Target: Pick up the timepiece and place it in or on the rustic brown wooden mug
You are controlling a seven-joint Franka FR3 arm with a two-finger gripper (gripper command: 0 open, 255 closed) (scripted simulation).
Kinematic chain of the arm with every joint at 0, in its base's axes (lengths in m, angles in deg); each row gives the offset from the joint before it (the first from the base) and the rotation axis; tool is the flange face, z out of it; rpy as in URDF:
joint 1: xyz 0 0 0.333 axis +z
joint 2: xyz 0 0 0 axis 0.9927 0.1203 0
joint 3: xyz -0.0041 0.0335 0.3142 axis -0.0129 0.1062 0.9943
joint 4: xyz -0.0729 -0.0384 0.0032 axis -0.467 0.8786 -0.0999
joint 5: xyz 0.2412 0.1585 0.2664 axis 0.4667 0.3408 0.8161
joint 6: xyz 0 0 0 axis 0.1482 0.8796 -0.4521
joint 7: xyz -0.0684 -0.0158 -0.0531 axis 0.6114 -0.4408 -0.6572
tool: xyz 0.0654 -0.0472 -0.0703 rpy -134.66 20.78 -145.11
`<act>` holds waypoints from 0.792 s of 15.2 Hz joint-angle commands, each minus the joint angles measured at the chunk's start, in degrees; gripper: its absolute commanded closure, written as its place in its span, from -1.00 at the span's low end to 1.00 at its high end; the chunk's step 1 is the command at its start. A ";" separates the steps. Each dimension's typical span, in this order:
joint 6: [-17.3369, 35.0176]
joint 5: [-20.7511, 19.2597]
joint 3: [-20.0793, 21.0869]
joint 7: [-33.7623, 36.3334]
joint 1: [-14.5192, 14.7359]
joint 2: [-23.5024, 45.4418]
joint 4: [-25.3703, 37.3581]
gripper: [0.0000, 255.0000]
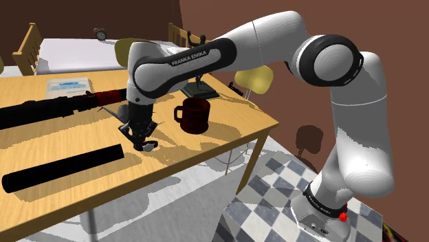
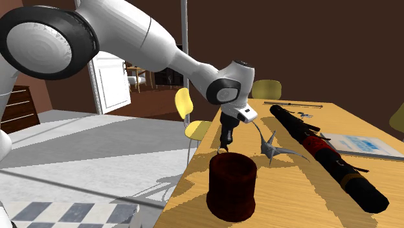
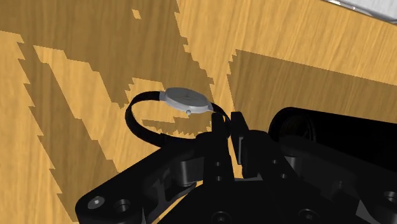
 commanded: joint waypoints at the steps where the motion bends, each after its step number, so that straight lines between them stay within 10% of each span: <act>1: -0.60 0.02 -0.01 0.10 -0.07 -0.29 0.20 1.00; 12: -7.44 0.34 0.39 1.30 -0.29 -3.22 4.32 1.00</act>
